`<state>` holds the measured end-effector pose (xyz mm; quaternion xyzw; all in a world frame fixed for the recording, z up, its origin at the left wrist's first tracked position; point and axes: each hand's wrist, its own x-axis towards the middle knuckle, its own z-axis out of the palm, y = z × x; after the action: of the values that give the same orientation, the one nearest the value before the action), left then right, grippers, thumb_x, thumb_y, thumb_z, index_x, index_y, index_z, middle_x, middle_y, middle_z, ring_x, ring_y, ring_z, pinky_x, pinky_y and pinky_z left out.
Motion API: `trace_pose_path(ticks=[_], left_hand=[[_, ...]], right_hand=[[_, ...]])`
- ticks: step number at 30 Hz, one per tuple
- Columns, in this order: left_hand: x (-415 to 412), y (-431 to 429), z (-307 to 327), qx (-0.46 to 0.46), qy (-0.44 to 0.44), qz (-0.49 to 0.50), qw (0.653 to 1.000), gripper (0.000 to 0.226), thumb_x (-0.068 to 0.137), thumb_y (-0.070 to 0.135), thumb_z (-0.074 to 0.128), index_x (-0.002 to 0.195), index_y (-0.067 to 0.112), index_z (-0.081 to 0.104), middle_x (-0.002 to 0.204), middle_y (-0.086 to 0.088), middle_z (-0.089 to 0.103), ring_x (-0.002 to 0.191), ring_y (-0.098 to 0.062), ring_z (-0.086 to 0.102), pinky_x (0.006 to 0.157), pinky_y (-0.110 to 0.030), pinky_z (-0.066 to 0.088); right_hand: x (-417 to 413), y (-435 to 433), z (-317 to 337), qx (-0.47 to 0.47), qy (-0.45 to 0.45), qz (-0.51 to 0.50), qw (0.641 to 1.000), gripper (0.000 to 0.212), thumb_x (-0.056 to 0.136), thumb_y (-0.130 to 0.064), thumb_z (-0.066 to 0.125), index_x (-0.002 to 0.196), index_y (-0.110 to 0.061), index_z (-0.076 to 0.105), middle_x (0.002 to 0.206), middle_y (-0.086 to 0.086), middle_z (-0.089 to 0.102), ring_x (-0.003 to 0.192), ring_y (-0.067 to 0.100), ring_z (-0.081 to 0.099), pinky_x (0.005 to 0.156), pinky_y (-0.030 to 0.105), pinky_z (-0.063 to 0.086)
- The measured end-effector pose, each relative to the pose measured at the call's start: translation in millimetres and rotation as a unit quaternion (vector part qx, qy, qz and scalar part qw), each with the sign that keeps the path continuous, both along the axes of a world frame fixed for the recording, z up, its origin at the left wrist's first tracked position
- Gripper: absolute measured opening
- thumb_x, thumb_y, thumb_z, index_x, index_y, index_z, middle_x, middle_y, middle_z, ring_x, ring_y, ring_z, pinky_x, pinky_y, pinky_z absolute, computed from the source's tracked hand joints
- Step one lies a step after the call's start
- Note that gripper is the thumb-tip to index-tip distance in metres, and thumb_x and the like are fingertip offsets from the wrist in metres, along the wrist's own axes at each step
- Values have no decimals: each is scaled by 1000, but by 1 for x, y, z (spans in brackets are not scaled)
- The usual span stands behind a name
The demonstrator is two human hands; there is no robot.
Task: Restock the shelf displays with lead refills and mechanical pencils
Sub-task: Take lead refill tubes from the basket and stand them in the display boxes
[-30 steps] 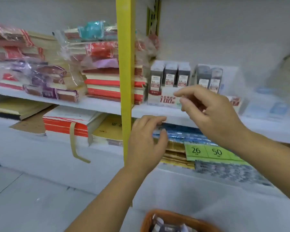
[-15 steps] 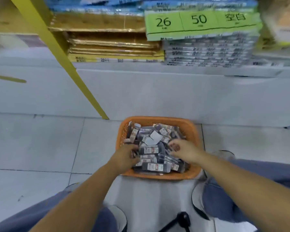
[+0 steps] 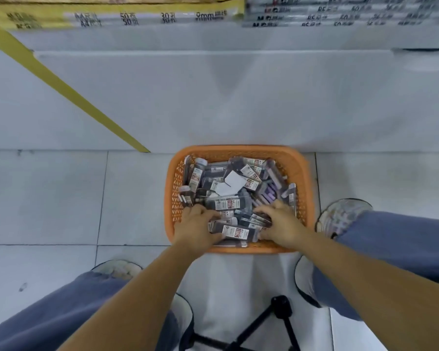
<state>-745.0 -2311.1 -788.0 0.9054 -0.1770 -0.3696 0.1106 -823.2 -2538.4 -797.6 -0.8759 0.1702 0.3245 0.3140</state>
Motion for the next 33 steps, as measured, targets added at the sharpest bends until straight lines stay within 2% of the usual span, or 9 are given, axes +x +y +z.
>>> trace_pose_path(ticks=[4,7,9,12,18,22,25,29,33], left_hand=[[-8,-3,-3,-30,-22,26,999,44,81,40,77,122,39,61,126,4,47,120,-19,39,95,-36,47],[-9,-3,-4,-65,50,95,992,35,80,25,78,109,36,60,119,5,56,106,-17,55,81,-27,50],[-6,-1,-5,-75,93,119,986,35,81,25,78,111,35,61,116,8,63,97,-13,60,74,-22,48],[-2,0,-7,-79,121,101,984,46,83,37,77,126,28,63,118,9,62,107,-13,59,87,-23,44],[-6,3,-2,-90,118,137,979,23,90,29,72,112,30,66,106,10,61,96,-12,58,75,-21,41],[-2,8,9,-124,108,175,971,19,91,25,72,109,26,67,103,9,64,95,-11,58,73,-21,42],[-2,12,23,-180,116,263,941,9,94,24,69,101,23,64,102,1,70,86,-16,64,76,-28,51],[2,15,53,-248,98,366,891,7,100,22,60,103,17,58,95,-7,73,67,-15,67,59,-29,53],[19,13,99,-375,186,411,810,17,104,16,53,116,7,47,100,-14,69,69,-18,70,54,-31,58]], right_hand=[[-7,1,-1,7,-31,-15,999,61,74,-33,80,129,-32,53,116,-1,45,118,22,39,97,33,36],[-5,-4,2,26,-4,8,1000,56,74,-28,81,124,-29,55,115,-3,49,111,17,46,93,30,39],[-3,-7,3,32,18,17,999,52,76,-21,80,122,-24,57,112,-3,48,106,15,49,91,26,40],[-3,-7,3,13,22,17,1000,43,79,-21,78,118,-18,58,114,-1,48,103,15,51,91,25,42],[-4,-4,7,1,9,41,999,38,82,-28,72,116,-18,60,112,0,52,102,14,50,87,24,42],[-2,-3,16,83,11,-89,993,14,85,-25,70,96,-19,63,91,-2,60,78,14,59,66,27,50],[2,-3,30,154,9,-193,969,17,89,-24,67,105,-21,62,95,-3,66,75,8,65,57,19,54],[21,-9,61,157,-34,-181,970,22,88,-39,64,109,-37,56,100,-20,60,75,-2,66,57,12,46],[44,-15,108,206,-48,-157,965,25,88,-32,68,113,-30,61,105,-7,64,73,12,73,69,31,60]])
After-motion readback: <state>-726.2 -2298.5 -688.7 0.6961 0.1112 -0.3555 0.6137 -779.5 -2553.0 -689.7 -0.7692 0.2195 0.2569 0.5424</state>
